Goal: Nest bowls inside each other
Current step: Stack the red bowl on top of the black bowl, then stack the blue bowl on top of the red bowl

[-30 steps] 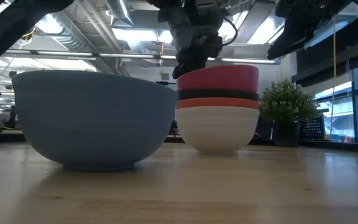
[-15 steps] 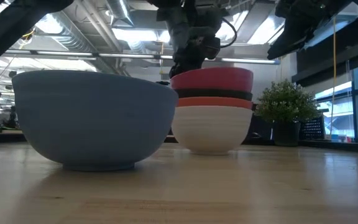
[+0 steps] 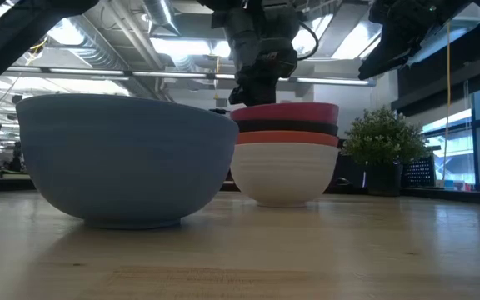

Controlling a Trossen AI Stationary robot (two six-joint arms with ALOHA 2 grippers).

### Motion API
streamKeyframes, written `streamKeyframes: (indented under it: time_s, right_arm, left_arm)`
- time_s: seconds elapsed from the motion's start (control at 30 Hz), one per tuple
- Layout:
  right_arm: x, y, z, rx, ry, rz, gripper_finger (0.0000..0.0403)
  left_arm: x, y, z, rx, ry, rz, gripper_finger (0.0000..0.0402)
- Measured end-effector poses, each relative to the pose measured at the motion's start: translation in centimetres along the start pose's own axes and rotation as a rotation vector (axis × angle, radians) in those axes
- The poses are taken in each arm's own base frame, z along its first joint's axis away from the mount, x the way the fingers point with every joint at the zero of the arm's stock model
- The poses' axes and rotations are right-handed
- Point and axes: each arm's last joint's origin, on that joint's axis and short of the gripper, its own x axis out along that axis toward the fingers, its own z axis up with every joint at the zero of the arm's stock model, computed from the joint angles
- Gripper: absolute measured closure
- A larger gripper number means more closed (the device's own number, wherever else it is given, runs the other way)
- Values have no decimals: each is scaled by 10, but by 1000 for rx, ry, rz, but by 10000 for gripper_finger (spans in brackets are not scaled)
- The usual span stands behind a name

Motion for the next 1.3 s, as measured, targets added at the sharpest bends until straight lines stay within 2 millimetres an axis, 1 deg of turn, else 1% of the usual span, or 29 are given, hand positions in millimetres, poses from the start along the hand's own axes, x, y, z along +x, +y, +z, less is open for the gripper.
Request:
streamKeyframes:
  time_s: [0.2,0.4,0.5,0.6,0.63,0.67,0.73,0.77,0.87,0.93,1.03,1.13,1.23,1.3]
  right_arm:
    - [0,0,0,-17,0,0,217]
    - [0,0,0,-19,0,0,217]
    - [0,0,0,-18,0,0,217]
    - [0,0,0,-18,0,1,217]
    - [0,0,0,-18,0,0,217]
    - [0,0,0,-18,0,1,217]
    - [0,0,0,-14,-2,1,217]
    - [0,0,0,-6,-2,1,217]
    - [0,0,0,3,-3,3,217]
    - [0,0,1,3,-5,3,217]
    - [0,0,1,3,-10,3,217]
    - [0,0,2,5,-19,4,217]
    - [0,1,5,10,-53,31,217]
    - [0,2,10,16,-101,71,217]
  left_arm:
    - [0,-1,0,-5,-1,-16,284]
    - [-1,2,4,-6,-38,-20,277]
    - [-9,6,6,15,-76,-20,277]
    - [-21,8,9,57,-119,-17,279]
    - [-26,7,13,81,-153,-7,279]
    - [-32,6,16,103,-179,8,279]
    - [-50,6,18,119,-210,41,280]
    - [-61,4,22,131,-252,49,280]
    - [-97,-1,25,153,-355,53,280]
    - [-125,-6,26,200,-447,57,280]
    - [-164,-11,16,218,-559,51,280]
    - [-196,-12,-1,193,-607,47,280]
    - [-218,-12,-16,187,-639,47,280]
    - [-225,-17,-23,195,-649,39,280]
